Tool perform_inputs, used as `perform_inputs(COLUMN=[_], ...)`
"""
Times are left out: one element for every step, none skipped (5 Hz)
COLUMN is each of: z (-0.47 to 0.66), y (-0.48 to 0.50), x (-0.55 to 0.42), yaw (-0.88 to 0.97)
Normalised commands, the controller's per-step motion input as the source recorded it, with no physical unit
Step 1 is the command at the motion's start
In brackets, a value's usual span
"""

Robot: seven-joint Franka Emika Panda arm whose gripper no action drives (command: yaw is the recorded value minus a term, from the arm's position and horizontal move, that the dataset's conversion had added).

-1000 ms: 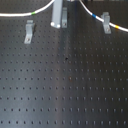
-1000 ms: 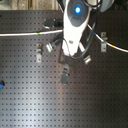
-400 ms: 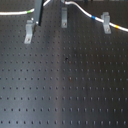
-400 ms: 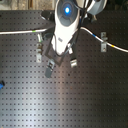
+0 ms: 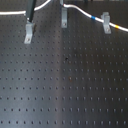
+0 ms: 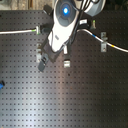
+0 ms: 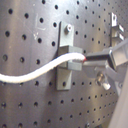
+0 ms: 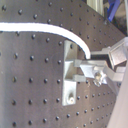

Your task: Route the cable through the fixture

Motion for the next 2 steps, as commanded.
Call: perform_inputs(z=[0.0, 0.09], y=[0.0, 0.003], x=[0.0, -0.153], yaw=[0.01, 0.14])
